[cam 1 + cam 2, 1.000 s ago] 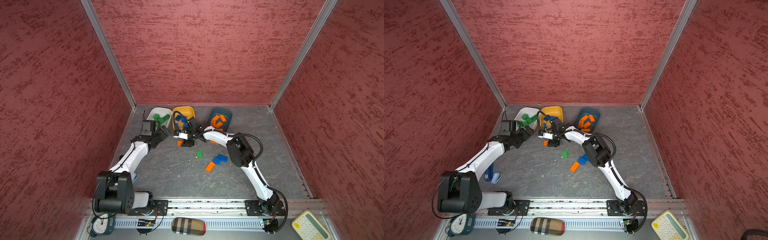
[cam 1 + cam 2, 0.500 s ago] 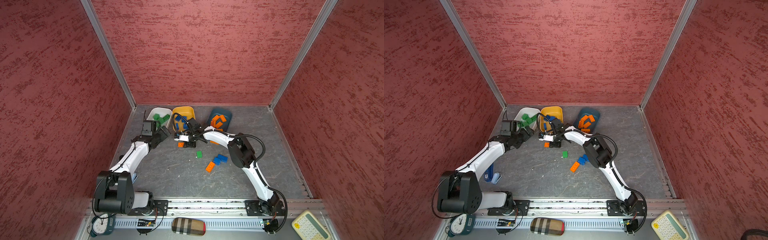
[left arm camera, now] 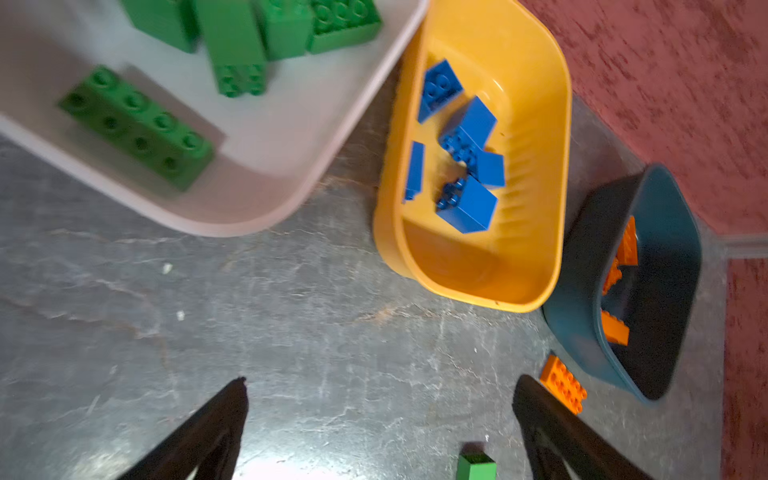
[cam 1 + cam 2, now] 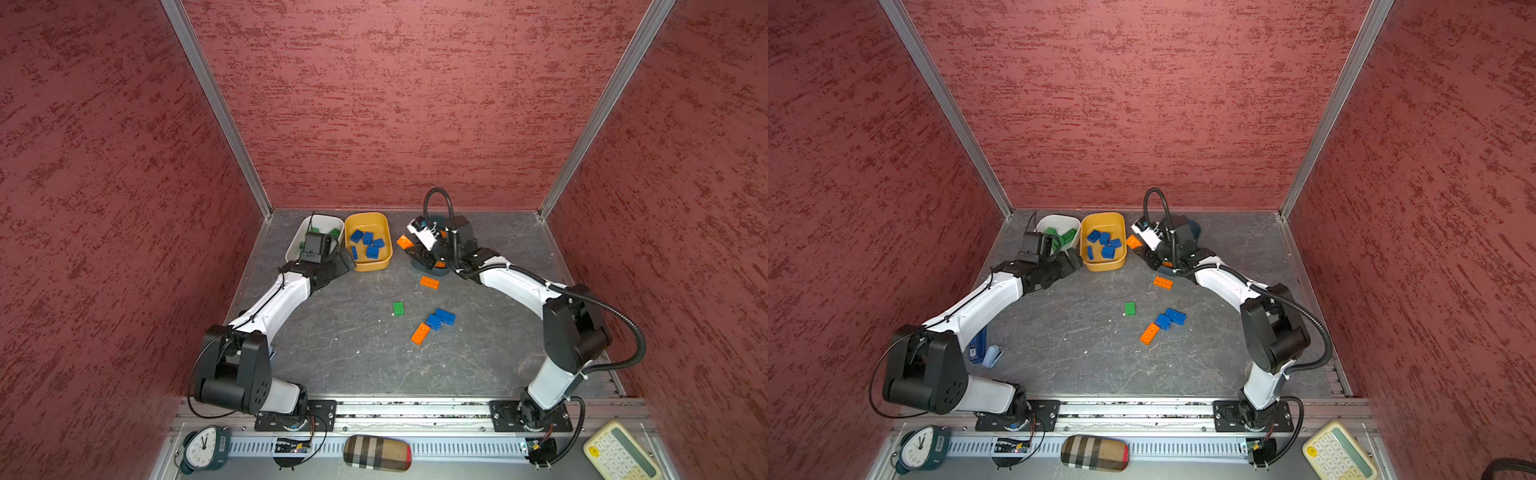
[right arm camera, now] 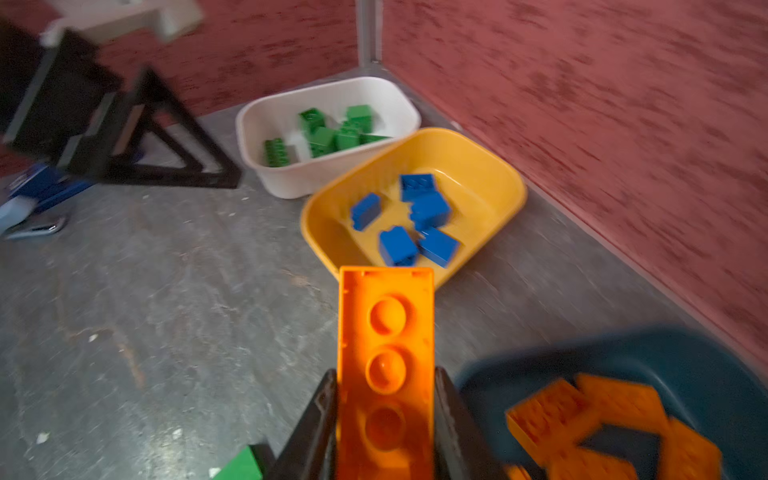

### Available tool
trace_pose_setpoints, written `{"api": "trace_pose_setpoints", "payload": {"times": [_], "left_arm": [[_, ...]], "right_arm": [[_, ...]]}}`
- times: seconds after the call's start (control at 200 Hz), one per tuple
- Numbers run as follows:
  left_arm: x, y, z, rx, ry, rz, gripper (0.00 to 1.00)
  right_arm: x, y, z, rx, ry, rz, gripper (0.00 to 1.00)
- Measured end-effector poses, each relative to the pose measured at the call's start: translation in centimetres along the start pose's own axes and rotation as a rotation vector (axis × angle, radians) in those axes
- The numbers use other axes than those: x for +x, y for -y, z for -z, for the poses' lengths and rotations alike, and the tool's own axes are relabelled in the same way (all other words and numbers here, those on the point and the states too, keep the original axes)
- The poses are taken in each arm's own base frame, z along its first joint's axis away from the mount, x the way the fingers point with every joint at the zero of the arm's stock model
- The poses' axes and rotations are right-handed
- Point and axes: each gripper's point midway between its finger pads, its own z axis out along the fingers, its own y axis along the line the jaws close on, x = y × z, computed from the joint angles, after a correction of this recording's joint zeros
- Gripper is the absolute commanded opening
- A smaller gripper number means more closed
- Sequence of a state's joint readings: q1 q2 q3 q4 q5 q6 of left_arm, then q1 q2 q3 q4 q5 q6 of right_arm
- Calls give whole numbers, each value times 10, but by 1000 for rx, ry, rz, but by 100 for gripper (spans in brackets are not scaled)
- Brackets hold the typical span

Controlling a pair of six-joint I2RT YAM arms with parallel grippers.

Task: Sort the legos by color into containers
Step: 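Carry the orange brick into the teal tub and open right gripper, then lower left gripper onto the small green brick while right gripper withdraws from teal tub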

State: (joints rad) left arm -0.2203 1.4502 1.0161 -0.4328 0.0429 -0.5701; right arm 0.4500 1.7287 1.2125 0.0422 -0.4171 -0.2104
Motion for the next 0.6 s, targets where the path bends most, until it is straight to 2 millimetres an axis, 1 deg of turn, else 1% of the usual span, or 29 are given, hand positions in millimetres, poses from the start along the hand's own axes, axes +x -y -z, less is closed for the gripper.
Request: {"api": "trace_pose_setpoints", "payload": {"times": [0.075, 0.105, 0.175, 0.225, 0.291, 0.366, 0.461, 0.526, 0.596], "left_arm": [[11, 22, -5, 26, -29, -96, 100], [16, 31, -7, 37, -43, -139, 100], [29, 52, -11, 58, -76, -234, 99], [38, 64, -14, 60, -98, -295, 99], [49, 75, -18, 47, -127, -358, 100], [64, 81, -23, 18, -168, -403, 100], [84, 82, -30, -23, -228, -436, 100], [99, 80, -35, -53, -273, -450, 99], [115, 78, -39, -79, -314, -463, 100]], "right_arm": [[18, 38, 10, 138, 1, -143, 27], [26, 50, 13, 190, -6, -196, 27], [42, 68, 18, 296, -25, -302, 28], [47, 78, 22, 364, -28, -356, 27], [51, 91, 27, 451, -30, -412, 27], [57, 104, 34, 545, -28, -464, 27], [64, 114, 38, 617, -23, -518, 27], [70, 118, 36, 641, -32, -545, 28], [76, 124, 29, 662, -59, -567, 29]]}}
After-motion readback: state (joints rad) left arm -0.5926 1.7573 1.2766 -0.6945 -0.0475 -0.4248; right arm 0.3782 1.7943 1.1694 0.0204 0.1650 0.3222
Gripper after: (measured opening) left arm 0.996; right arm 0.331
